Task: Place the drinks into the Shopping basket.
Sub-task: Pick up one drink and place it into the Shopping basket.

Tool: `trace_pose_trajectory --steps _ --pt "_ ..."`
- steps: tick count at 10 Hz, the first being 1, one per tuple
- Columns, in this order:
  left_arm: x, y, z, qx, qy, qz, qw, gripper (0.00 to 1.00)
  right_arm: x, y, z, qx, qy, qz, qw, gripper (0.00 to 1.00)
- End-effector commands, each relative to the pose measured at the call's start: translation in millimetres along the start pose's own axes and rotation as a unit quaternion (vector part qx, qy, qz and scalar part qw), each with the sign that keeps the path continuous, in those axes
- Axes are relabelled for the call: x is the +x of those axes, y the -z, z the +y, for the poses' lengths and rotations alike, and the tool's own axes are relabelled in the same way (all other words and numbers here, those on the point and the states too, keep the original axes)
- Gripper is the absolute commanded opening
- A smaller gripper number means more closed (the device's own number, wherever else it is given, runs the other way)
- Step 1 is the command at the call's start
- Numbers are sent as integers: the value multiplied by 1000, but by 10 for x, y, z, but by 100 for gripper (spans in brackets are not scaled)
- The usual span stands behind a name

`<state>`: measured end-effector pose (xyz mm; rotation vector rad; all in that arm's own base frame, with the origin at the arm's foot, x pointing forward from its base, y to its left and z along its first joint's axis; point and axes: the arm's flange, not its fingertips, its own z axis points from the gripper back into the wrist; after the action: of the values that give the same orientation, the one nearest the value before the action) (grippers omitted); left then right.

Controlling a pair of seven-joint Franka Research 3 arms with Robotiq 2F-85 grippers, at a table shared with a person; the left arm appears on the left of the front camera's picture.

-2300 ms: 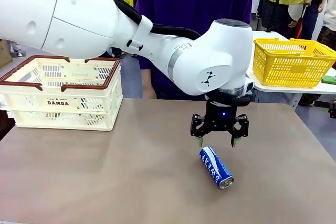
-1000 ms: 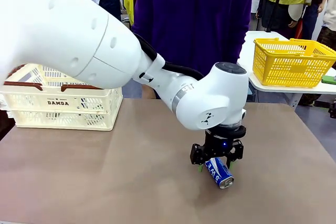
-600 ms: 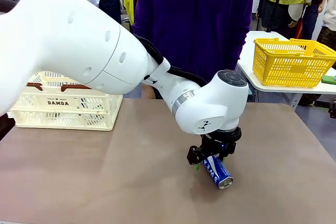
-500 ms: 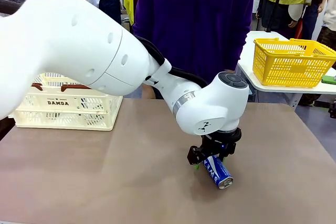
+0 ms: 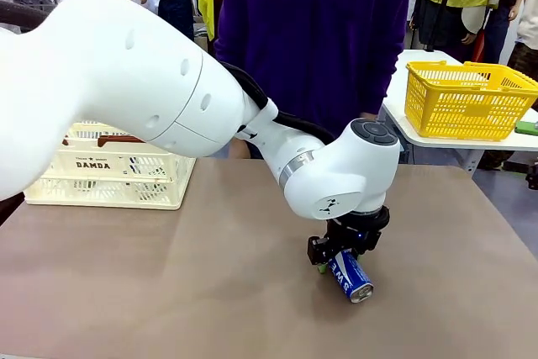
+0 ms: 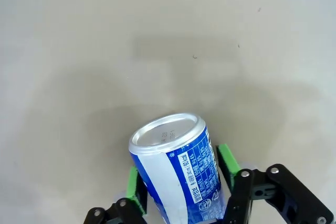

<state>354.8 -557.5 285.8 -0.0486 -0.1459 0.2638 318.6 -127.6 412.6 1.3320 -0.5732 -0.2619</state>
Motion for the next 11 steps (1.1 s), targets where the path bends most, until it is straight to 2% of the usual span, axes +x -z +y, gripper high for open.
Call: trace_pose_trajectory --steps 1,8,9,10,11 --pt "-5 4 14 6 -5 -20 1000 0 9 4 32 7 1 -2 1000 100" --pt "123 -113 106 -12 -8 -18 1000 0 9 4 32 7 1 -2 1000 100" --pt "174 -267 166 -31 -2 -18 999 0 9 4 32 7 1 -2 1000 100" --pt "327 -711 395 -83 23 -14 996 0 9 4 32 7 1 -2 1000 100" --pt "486 -1255 728 -117 84 -12 990 0 9 4 32 7 1 -2 1000 100"
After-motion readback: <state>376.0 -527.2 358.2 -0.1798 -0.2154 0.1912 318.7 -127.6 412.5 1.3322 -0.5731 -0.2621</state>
